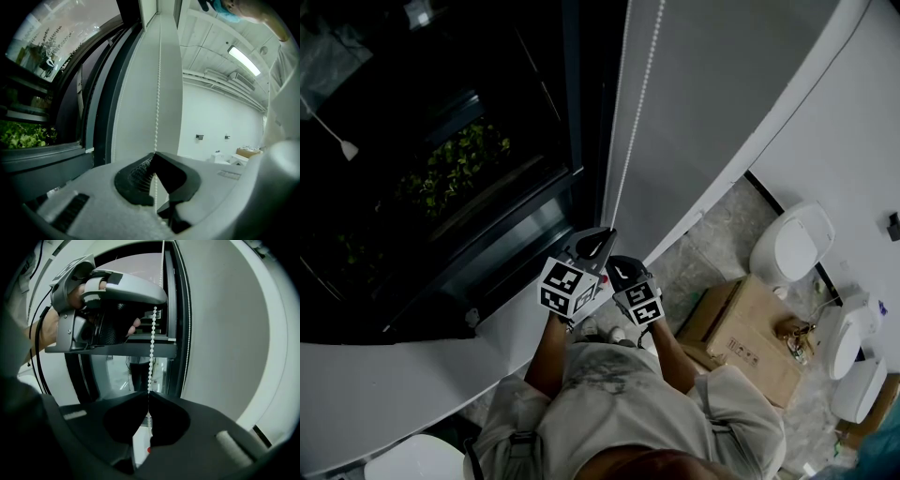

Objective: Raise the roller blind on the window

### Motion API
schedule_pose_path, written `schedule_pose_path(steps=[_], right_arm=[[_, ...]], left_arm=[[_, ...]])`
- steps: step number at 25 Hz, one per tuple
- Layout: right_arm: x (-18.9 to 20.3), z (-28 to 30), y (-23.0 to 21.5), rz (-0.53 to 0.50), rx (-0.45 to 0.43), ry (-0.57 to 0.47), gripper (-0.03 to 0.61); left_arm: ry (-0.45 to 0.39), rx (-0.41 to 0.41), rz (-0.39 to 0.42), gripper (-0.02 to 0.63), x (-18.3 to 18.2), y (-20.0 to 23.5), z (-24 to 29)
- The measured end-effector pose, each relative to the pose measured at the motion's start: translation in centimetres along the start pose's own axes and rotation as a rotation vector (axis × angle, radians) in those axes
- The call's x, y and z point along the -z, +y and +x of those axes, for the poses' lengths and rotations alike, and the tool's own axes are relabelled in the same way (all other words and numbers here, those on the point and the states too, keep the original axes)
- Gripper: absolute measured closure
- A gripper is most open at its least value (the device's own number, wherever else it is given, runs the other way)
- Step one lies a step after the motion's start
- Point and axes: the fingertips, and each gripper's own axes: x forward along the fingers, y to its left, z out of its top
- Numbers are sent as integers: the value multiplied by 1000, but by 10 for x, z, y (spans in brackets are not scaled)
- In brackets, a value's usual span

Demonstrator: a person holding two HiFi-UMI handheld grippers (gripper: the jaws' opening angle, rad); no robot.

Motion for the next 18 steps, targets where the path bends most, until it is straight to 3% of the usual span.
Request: schedule_pose_path(steps=[4,9,18], right_arm=[[-2,-5,3,18,-10,-25,560],[-24,-21,1,105,-45,-155,543],[-104,-68,-12,72,-16,-327,537]], left_arm=[[-7,-7,1,603,-1,3,-2],[-12,-19,-3,603,-1,6,-4],[-15,-28,-1,603,-1,6,-7]])
